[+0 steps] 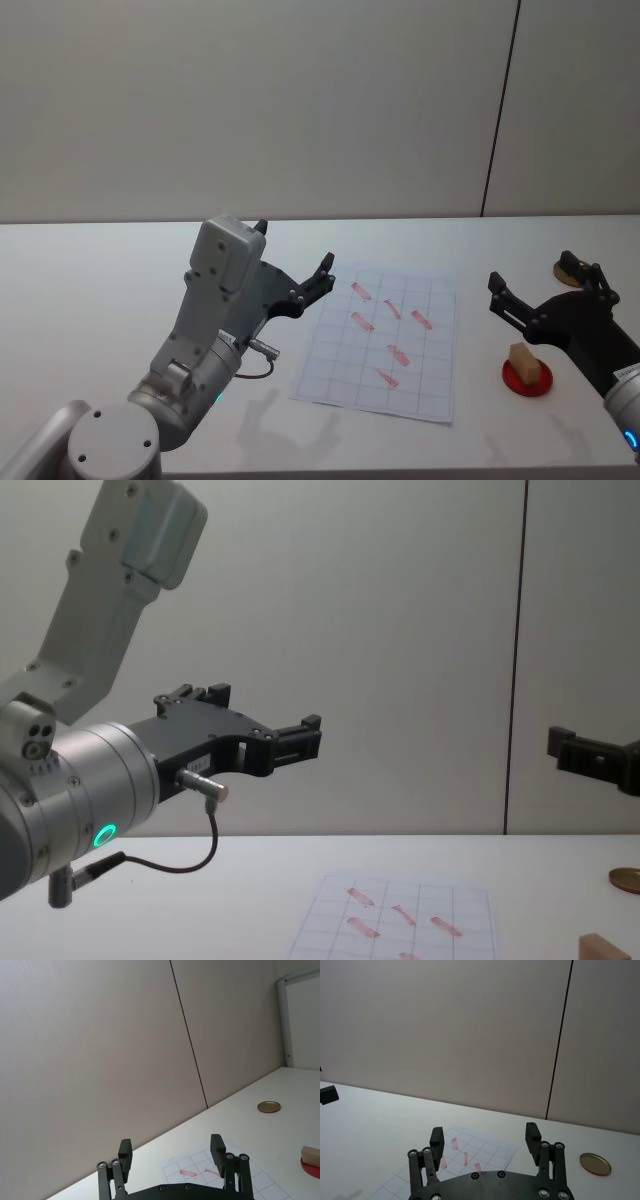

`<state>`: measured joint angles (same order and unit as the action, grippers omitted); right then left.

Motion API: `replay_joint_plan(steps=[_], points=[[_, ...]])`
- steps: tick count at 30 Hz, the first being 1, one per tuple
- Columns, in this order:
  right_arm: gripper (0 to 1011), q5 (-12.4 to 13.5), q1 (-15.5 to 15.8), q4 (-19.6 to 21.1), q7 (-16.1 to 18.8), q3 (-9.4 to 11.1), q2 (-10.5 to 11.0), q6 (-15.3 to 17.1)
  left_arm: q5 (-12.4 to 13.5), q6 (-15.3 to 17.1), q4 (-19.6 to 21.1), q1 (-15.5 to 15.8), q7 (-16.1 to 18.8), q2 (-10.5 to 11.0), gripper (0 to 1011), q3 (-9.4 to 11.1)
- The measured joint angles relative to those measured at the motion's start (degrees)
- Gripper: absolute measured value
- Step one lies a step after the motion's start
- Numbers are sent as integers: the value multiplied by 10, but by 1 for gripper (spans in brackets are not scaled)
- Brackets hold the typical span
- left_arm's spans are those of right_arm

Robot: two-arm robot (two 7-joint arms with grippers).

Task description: Use the one hand to pick up the stamp and affix it onto the A4 paper.

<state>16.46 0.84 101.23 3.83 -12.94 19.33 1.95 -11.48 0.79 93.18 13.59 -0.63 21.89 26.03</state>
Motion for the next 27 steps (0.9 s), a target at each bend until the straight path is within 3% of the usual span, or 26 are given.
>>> replay_joint_plan(steps=[27], points=[[1001,0,0,0,0,0,0,0,0,0,0,0,0,0,993,0]])
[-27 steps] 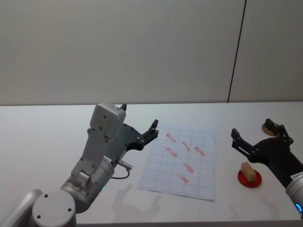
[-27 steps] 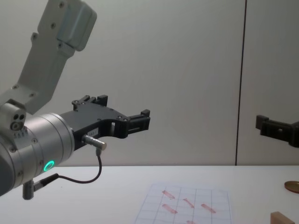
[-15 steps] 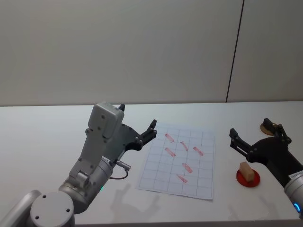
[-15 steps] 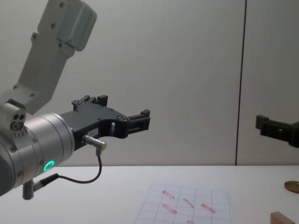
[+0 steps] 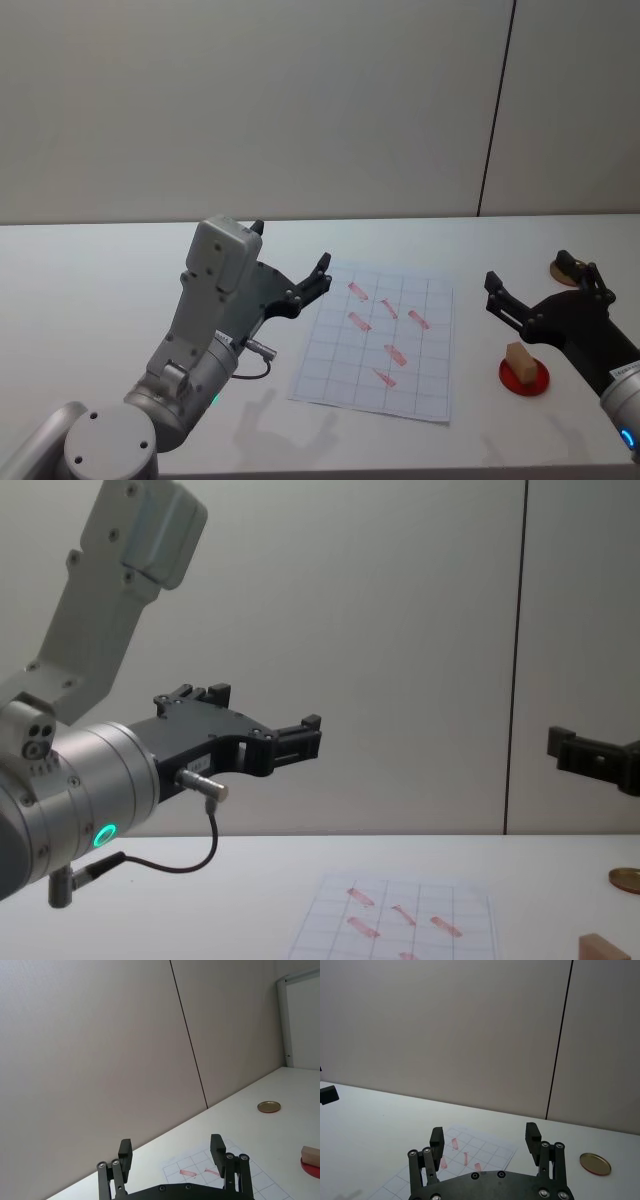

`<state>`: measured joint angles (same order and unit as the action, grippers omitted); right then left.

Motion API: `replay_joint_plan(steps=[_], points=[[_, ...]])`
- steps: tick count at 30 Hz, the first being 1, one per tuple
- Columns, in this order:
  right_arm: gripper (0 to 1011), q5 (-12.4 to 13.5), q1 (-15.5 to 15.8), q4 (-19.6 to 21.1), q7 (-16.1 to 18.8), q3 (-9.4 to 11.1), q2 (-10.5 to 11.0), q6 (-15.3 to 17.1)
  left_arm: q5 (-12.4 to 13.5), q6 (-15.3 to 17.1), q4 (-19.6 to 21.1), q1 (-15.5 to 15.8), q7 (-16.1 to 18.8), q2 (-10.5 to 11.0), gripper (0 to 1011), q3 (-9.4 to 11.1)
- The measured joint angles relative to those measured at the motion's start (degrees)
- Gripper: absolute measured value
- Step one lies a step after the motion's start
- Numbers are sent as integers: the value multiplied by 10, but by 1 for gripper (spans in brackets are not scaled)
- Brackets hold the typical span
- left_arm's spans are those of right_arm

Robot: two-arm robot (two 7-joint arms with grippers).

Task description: Use the one hand to pick up the stamp and affix it onto the A4 paper.

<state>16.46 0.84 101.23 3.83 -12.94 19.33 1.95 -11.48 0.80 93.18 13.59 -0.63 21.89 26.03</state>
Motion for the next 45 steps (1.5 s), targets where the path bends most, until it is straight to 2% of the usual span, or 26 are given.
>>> replay_joint_plan(steps=[10,24,33,45], points=[[1001,-2,0,0,-1,0,-1,1,0,0,0,0,0,0,993,0],[1001,-31,-6,-17,-24,-4,-11,24,0,0,0,0,0,0,993,0],[1001,-54,-12,-53,-43,-8,-22,37,0,0,0,0,0,0,993,0],[1001,-68,-20,-100,-59,-9,-33,40,0,0,0,0,0,0,993,0]])
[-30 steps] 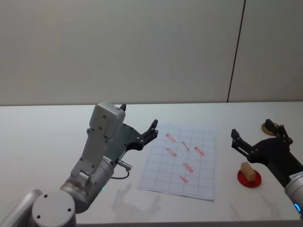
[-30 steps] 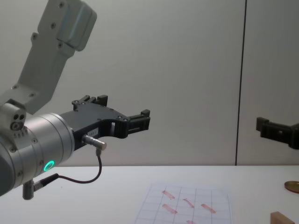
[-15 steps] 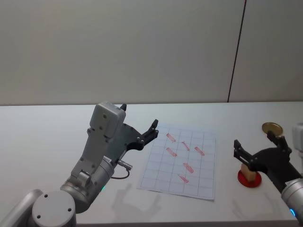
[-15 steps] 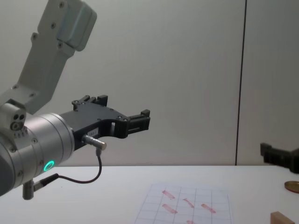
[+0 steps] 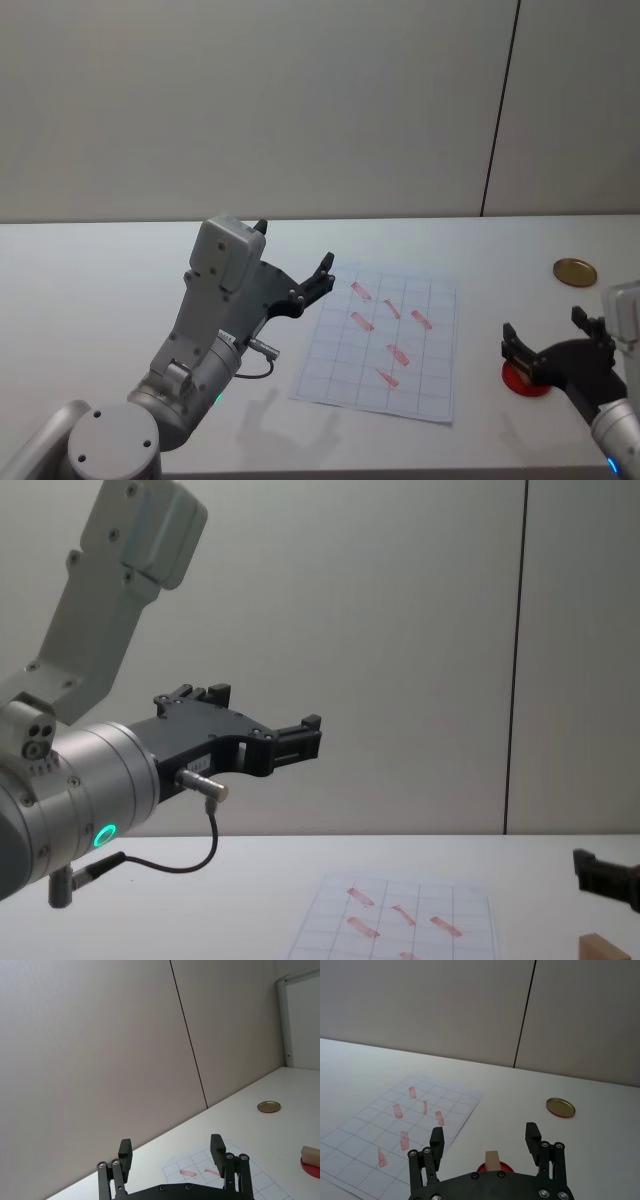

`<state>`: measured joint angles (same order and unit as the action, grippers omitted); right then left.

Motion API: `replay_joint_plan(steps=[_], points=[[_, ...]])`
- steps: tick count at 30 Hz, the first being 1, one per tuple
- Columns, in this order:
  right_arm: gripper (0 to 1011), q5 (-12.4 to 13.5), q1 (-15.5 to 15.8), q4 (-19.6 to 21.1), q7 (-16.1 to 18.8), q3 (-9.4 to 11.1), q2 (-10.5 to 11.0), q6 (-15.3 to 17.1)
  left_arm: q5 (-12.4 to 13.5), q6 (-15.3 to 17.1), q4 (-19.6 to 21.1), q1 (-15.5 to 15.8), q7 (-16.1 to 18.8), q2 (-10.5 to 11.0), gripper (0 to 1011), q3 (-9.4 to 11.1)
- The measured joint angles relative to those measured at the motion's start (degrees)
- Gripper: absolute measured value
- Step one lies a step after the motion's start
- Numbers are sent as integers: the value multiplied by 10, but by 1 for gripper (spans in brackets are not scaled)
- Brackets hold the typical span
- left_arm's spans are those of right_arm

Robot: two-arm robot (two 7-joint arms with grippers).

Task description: Use the one hand to pick up the stamp and affix it onto the A4 paper.

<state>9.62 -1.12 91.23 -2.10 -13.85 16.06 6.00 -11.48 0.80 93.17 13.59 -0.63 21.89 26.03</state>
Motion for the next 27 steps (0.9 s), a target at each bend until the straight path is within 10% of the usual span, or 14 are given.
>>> replay_joint_plan(steps=[27], points=[[1001,-8,-43,-101,-3,10,-20,-4,0,0,0,0,0,0,993,0]])
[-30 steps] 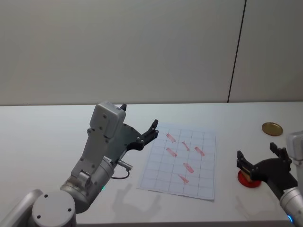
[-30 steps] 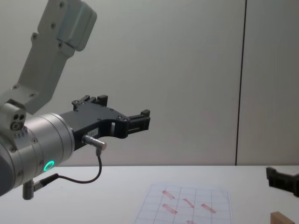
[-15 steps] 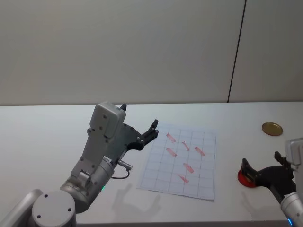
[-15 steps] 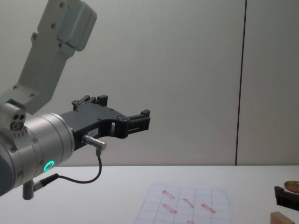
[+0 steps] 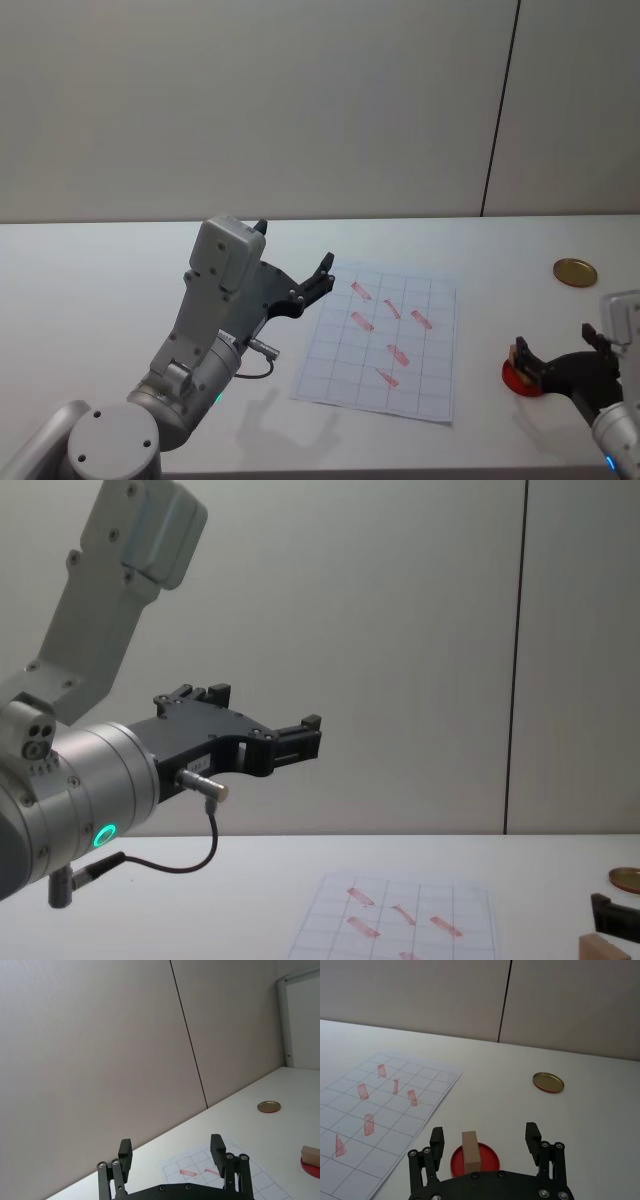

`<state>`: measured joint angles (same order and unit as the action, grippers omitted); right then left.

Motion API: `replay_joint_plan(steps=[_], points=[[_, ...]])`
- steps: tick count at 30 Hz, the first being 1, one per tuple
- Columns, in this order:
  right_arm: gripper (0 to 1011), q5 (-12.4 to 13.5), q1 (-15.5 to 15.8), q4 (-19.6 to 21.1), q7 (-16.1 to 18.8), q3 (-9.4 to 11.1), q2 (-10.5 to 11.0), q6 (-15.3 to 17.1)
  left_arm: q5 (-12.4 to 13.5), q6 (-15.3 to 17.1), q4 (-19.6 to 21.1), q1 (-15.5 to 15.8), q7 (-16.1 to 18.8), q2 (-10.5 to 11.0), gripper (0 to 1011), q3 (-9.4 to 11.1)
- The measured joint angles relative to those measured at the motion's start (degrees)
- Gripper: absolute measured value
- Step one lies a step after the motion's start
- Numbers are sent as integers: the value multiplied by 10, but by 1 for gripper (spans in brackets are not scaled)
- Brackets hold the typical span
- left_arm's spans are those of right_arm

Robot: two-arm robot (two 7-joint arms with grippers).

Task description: Use the one hand to pick up the stamp and affix it onto the A4 paper.

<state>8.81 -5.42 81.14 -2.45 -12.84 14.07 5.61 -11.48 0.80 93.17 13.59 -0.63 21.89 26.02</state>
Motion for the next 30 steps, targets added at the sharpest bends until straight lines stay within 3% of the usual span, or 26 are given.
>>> replay_joint_plan(steps=[24,30], points=[[998,-17,-65,-101,36,-2,-26,24,0,0,0,0,0,0,993,0],[901,-21,-74,-116,41,-3,-30,26,0,0,0,0,0,0,993,0]])
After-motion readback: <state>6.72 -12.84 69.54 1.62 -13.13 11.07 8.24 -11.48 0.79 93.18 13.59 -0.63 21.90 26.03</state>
